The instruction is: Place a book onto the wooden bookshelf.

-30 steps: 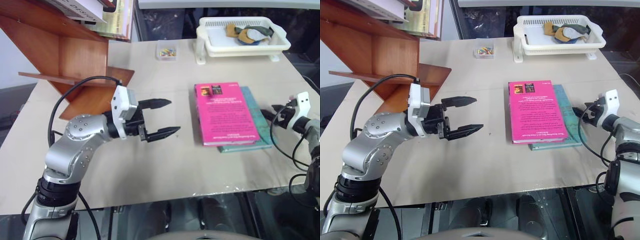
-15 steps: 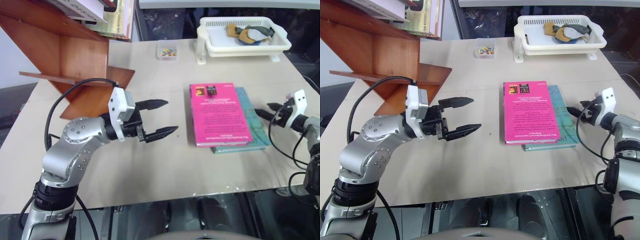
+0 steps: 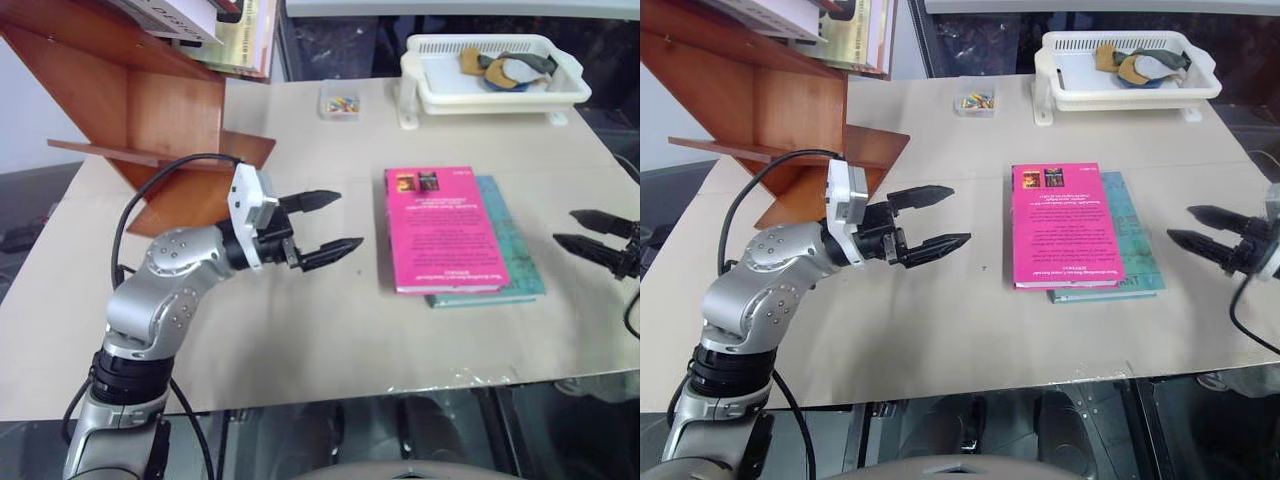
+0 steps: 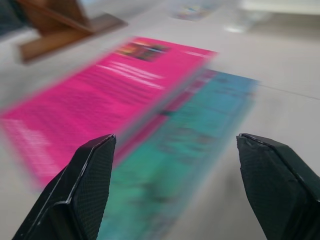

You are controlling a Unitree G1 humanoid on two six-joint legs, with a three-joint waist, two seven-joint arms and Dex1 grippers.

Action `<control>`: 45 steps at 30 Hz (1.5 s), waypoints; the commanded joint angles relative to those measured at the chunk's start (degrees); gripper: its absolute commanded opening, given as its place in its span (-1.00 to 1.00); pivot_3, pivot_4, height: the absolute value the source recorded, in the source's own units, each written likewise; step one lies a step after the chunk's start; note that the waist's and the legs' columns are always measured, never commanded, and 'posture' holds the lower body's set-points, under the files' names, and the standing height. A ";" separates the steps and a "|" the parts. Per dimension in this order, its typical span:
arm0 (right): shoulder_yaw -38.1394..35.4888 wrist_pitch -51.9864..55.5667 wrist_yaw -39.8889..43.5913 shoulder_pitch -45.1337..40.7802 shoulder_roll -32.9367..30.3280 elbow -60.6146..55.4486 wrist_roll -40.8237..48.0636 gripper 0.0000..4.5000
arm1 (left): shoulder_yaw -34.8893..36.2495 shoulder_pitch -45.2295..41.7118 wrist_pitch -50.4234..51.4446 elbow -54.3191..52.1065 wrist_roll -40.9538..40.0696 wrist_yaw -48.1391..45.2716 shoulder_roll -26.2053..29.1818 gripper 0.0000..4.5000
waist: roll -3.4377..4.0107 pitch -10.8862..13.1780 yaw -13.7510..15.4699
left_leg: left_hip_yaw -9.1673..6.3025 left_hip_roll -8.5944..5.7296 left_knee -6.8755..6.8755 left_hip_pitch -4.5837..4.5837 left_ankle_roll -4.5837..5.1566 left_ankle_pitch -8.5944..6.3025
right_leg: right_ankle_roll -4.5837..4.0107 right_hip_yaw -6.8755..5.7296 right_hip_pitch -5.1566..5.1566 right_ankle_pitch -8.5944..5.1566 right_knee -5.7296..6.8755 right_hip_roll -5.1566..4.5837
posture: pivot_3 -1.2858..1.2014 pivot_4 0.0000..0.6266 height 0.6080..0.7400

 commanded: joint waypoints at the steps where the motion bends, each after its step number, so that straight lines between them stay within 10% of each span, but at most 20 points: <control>1: -8.53 7.79 -1.11 7.41 -1.37 -13.54 8.16 0.75 | -0.84 -2.01 0.60 1.37 0.20 0.51 -1.52 0.88 | -0.01 -0.01 0.29 | -0.01 -0.02 0.00 0.00 0.03 -0.02 | 0.00 -0.02 0.00 0.00 0.01 -0.03 | 0.03 -0.52 1.00; 17: -28.44 17.14 -7.12 29.45 2.66 -37.48 27.46 0.75 | -1.57 -17.13 21.21 22.53 -2.20 14.29 -19.93 0.88 | -0.18 0.02 1.55 | -0.15 -0.10 0.26 0.00 0.20 -0.11 | 0.06 -0.18 0.18 0.03 0.05 0.17 | 0.03 -0.52 1.00; 45: -33.26 11.94 -12.73 38.17 4.62 -42.97 34.56 0.75 | 26.36 -29.44 44.50 54.03 -14.09 34.58 -37.69 0.88 | -0.41 0.10 1.66 | -0.24 -0.13 0.39 -0.08 0.01 -0.01 | 0.08 -0.25 0.20 0.03 0.06 -0.07 | 0.03 -0.52 1.00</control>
